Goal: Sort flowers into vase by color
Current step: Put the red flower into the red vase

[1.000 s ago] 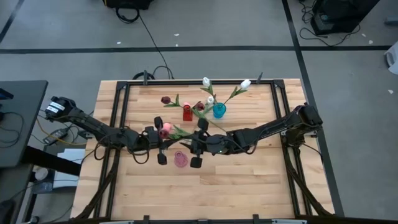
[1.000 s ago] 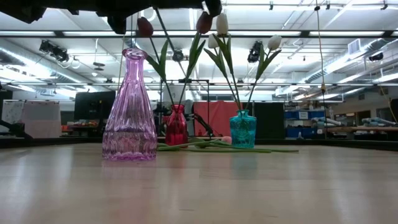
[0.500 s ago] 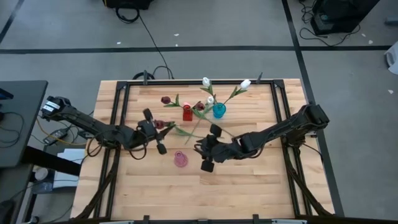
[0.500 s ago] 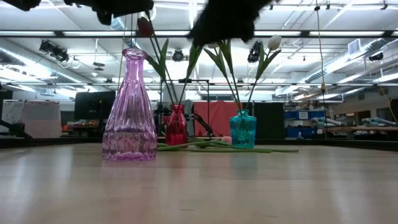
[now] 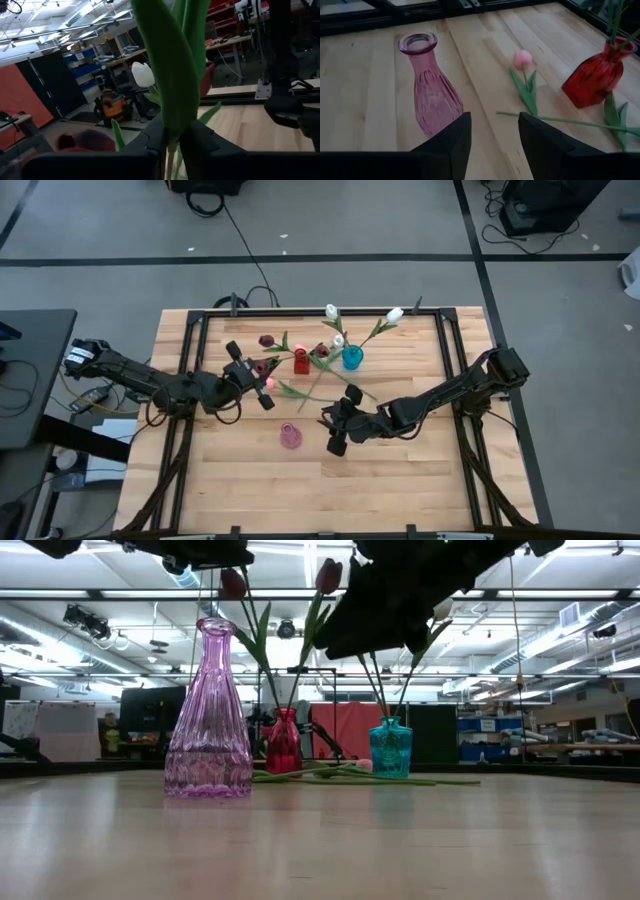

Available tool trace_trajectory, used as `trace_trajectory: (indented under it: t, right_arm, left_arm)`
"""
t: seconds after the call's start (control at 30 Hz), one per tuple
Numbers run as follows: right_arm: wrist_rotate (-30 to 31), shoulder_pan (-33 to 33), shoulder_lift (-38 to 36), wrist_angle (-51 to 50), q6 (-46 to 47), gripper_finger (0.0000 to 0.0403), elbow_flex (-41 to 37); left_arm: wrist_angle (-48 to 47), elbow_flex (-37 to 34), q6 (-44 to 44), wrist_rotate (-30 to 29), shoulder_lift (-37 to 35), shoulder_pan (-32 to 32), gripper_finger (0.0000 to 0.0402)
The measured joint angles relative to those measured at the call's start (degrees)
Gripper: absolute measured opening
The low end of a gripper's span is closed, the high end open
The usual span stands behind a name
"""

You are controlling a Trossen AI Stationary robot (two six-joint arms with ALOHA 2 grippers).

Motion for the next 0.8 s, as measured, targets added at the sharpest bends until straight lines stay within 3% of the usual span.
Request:
trace_trajectory:
  t: [0.47,0.8]
  right_arm:
    - [0.89,1.65,0.0,1.92,0.25,0.0174,0.0]
    - [0.89,2.2,0.0,2.0,-0.22,0.0174,0.0]
  left_arm:
    - [0.78,0.0,-3.26,9.9,1.9,8.15,0.0051]
    - [0.25,0.0,-7.78,9.84,6.41,12.33,0.0051]
